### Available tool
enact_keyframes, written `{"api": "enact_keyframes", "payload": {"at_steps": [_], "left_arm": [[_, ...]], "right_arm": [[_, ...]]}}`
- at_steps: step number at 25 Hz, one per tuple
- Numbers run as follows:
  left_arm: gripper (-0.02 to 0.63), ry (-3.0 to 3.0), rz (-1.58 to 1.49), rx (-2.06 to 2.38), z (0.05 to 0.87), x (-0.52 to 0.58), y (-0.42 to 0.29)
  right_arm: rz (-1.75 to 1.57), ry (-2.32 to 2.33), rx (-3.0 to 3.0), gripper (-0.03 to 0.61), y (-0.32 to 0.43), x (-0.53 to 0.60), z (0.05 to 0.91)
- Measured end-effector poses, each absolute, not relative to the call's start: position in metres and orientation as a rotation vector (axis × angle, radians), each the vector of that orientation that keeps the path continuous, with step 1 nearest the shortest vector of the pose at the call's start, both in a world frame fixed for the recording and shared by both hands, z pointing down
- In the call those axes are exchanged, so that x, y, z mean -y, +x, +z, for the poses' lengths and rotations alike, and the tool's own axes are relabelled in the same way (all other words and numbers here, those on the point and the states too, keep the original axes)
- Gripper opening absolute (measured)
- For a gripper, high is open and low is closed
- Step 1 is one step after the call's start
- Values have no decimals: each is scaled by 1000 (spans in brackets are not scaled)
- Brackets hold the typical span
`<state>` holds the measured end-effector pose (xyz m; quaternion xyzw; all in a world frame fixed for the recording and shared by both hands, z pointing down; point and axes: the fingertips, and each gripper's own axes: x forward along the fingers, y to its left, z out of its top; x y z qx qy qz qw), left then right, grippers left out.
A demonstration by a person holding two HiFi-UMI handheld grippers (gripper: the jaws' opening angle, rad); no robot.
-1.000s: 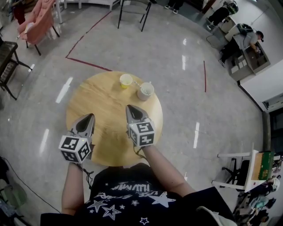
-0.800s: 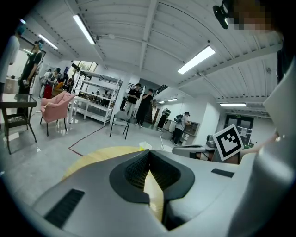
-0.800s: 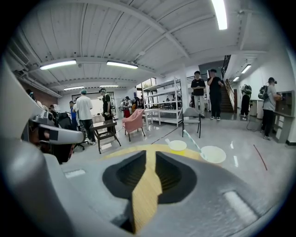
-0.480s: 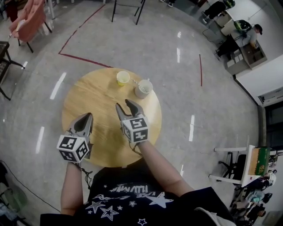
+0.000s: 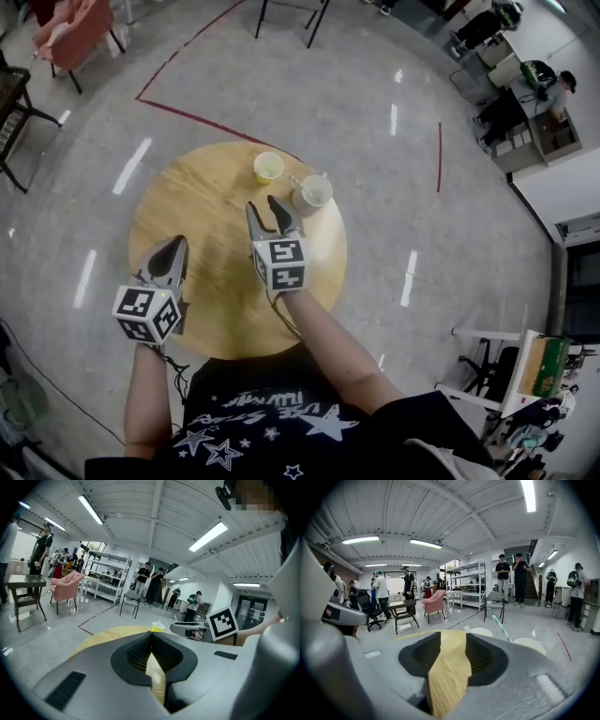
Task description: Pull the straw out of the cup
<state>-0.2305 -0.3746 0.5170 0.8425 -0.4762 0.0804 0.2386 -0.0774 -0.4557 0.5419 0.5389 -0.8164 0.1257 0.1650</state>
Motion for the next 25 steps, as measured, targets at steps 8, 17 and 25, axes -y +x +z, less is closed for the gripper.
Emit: {"api": "enact_keyframes", "payload": {"at_steps": [8, 17, 25], "left_arm": [[6, 2289, 235, 1331, 523, 396, -227], [6, 2272, 255, 1311, 533, 408, -224], [6, 2262, 267, 1316, 538, 416, -230]], "right_arm": [[358, 1513, 2286, 163, -74, 485, 562], [310, 1532, 2232, 163, -81, 510, 570], [256, 1554, 2177, 163, -77, 528, 576]]}}
